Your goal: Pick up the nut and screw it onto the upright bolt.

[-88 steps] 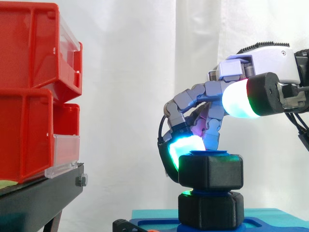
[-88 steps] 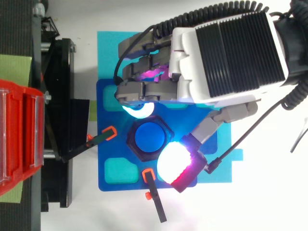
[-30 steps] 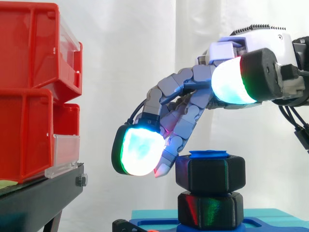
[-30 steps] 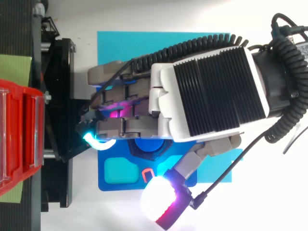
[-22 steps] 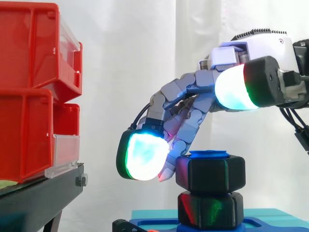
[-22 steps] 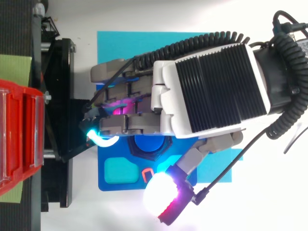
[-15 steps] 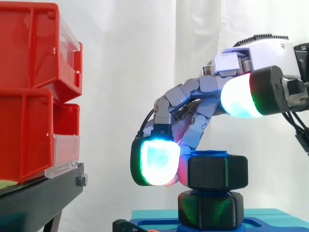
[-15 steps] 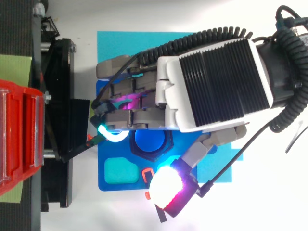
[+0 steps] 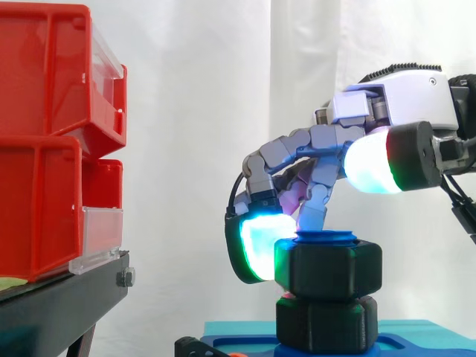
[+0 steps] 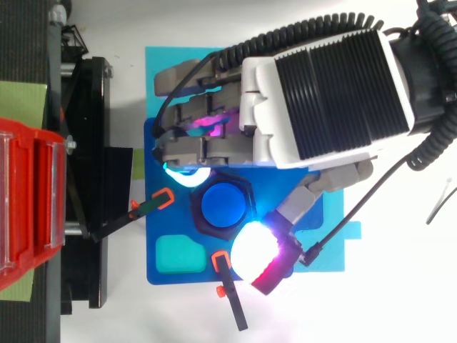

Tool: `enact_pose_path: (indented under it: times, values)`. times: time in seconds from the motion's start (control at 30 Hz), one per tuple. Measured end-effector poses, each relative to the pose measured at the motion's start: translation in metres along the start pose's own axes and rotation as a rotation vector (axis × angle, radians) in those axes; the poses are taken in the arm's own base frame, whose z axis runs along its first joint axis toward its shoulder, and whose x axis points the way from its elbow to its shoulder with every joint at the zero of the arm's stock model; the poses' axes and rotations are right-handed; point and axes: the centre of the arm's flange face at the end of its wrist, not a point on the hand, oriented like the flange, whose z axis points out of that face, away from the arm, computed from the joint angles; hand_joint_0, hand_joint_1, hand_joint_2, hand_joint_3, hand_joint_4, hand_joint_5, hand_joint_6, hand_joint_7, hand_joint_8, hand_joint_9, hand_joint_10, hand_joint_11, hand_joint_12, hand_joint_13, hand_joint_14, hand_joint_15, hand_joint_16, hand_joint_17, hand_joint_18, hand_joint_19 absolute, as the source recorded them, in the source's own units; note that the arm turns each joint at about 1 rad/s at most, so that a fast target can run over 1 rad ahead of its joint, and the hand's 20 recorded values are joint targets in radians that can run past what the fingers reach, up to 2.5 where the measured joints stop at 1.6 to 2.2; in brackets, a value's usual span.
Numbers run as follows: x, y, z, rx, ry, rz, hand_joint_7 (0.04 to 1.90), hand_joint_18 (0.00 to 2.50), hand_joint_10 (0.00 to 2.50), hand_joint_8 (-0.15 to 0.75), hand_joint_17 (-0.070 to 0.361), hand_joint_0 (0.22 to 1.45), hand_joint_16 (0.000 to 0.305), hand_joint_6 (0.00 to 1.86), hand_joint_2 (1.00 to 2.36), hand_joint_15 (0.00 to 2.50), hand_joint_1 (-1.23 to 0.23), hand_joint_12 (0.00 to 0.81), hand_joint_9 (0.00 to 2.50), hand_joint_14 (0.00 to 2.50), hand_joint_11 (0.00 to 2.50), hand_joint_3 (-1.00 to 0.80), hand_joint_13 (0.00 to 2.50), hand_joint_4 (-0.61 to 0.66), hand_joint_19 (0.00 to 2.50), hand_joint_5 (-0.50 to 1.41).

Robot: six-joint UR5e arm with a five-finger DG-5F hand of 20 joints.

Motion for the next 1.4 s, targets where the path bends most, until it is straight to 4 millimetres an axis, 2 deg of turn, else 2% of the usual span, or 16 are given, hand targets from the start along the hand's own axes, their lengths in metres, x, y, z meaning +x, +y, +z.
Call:
enact_pose_path:
  times: [0.2,0.33,0.43,0.63,0.77,0.8,1.0,1.13,1.2,1.4]
  values:
    - [-0.002,-0.009,-0.006,-0.006,0.0,-0.015,1.1,0.58,0.0,0.28,0.03,0.54,0.013,0.69,1.0,0.0,-0.26,0.2,1.44,0.0,0.0,-0.5,0.95,0.1,0.0,0.04]
    - [-0.003,-0.014,-0.01,-0.009,0.0,-0.02,1.08,0.71,0.0,0.271,0.023,0.54,0.01,0.7,1.0,0.01,-0.28,0.172,1.58,0.0,0.01,-0.5,1.05,0.11,0.02,0.05]
    - [-0.006,-0.019,-0.013,-0.009,-0.004,-0.022,1.08,0.72,0.0,0.275,0.024,0.54,0.011,0.69,1.0,0.0,-0.28,0.172,1.59,0.0,0.01,-0.5,1.06,0.12,0.03,0.06]
    - [-0.022,-0.025,-0.016,-0.009,-0.003,-0.03,1.32,0.64,0.0,0.295,0.035,0.53,0.016,0.57,1.0,0.0,-0.25,0.209,1.49,0.0,0.03,-0.5,0.99,0.16,0.01,0.05]
    - [-0.037,-0.024,-0.017,-0.008,0.0,-0.047,1.47,0.62,0.0,0.303,0.041,0.52,0.018,0.51,1.0,0.01,-0.23,0.218,1.42,0.0,0.05,-0.5,0.97,0.11,0.02,0.04]
    - [-0.04,-0.023,-0.016,-0.007,0.0,-0.05,1.45,0.61,0.0,0.302,0.043,0.52,0.019,0.5,1.0,0.02,-0.22,0.221,1.42,0.0,0.05,-0.5,0.96,0.14,0.03,0.03]
    - [-0.05,-0.017,-0.012,-0.01,-0.009,-0.062,1.13,0.6,0.0,0.308,0.053,0.51,0.024,0.5,1.0,0.02,-0.21,0.233,1.35,0.0,0.05,-0.5,0.93,0.25,0.06,-0.03]
    - [-0.05,-0.013,-0.005,-0.01,-0.033,-0.064,0.95,0.56,0.0,0.294,0.056,0.51,0.025,0.5,1.0,0.01,-0.21,0.249,1.26,0.0,0.02,-0.5,0.86,0.27,0.05,-0.06]
    - [-0.047,-0.009,-0.001,-0.01,-0.047,-0.062,0.84,0.51,0.0,0.285,0.058,0.51,0.026,0.5,1.0,0.0,-0.21,0.255,1.18,0.0,0.0,-0.5,0.8,0.25,0.05,-0.08]
    - [-0.028,0.008,0.014,-0.023,-0.086,-0.045,0.74,0.39,0.0,0.274,0.064,0.5,0.029,0.5,1.0,0.0,-0.17,0.271,1.09,0.0,0.0,-0.5,0.7,0.23,0.02,-0.1]
